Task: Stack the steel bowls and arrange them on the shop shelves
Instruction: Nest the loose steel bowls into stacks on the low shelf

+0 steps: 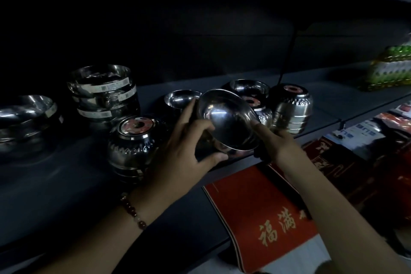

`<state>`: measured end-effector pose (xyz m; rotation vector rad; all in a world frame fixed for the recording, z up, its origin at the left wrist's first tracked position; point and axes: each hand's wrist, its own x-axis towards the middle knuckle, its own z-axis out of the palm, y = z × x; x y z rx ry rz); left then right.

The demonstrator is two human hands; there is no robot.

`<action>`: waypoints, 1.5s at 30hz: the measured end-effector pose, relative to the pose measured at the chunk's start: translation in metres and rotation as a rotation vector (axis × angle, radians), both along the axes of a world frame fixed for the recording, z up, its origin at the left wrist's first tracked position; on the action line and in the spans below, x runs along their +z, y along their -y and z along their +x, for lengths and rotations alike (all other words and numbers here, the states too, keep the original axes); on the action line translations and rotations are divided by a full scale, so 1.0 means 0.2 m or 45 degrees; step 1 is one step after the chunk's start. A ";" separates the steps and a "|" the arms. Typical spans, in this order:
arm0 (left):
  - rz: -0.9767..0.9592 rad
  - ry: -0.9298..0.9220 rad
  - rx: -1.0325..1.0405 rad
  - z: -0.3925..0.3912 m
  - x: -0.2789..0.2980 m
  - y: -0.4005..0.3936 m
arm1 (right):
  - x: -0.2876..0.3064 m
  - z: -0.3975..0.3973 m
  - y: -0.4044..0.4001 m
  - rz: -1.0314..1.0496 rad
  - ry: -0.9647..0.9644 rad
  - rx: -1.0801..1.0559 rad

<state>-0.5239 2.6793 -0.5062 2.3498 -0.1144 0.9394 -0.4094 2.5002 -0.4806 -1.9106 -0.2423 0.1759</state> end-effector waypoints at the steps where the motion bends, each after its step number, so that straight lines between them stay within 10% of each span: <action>1: -0.057 0.004 0.007 0.00 0.00 0.00 | 0.01 -0.01 0.01 0.004 0.011 0.018; 18: -0.562 -0.071 0.161 0.12 -0.04 0.02 | -0.04 -0.04 -0.13 -0.076 0.803 0.485; 45: -0.490 -0.153 0.517 0.56 -0.02 -0.16 | -0.15 0.35 -0.72 0.132 0.753 0.202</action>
